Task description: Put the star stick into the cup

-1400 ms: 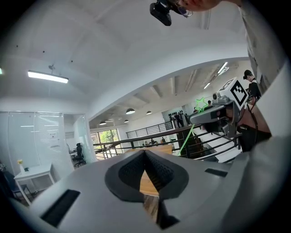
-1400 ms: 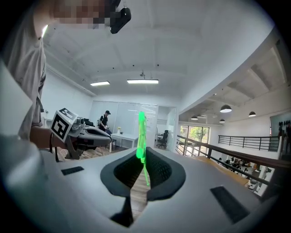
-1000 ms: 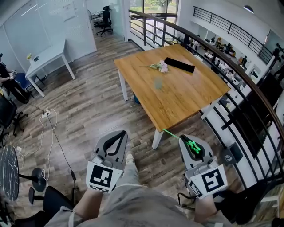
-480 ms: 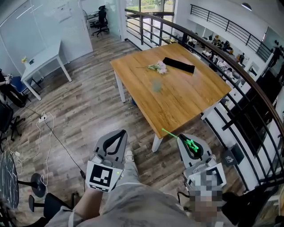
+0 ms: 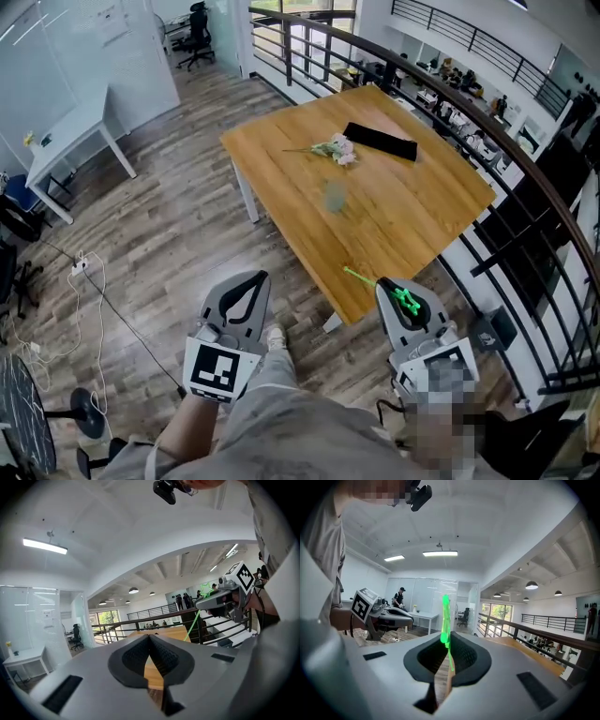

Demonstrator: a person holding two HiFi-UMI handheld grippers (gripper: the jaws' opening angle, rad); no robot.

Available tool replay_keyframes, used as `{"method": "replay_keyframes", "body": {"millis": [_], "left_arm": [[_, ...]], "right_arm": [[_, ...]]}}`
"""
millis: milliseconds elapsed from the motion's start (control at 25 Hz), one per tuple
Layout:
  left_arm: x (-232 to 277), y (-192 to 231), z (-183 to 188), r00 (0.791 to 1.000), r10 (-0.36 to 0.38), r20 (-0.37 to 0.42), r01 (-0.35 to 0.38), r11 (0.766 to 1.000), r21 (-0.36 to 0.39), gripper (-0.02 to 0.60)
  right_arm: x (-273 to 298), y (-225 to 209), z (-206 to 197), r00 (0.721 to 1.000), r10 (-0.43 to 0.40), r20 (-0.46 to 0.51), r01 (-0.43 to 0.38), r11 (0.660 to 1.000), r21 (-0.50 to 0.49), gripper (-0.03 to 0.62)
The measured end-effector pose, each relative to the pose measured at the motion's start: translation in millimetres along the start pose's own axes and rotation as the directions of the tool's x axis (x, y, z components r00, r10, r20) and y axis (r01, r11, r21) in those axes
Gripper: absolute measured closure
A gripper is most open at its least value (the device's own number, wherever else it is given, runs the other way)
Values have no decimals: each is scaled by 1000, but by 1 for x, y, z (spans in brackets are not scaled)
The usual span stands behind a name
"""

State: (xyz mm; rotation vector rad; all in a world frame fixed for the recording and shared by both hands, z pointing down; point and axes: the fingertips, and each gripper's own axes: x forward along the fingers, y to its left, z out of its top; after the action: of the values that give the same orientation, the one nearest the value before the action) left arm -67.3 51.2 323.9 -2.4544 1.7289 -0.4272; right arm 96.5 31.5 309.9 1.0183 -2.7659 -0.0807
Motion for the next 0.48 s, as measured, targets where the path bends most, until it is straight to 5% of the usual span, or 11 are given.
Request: {"method": "replay_keyframes", "body": {"millis": [480], "left_arm": [[127,127,-9,992,-123,-6,123,992,10,565]], "right_arm": [[153,-62,25,993,-104,-56,105,994,15,554]]}}
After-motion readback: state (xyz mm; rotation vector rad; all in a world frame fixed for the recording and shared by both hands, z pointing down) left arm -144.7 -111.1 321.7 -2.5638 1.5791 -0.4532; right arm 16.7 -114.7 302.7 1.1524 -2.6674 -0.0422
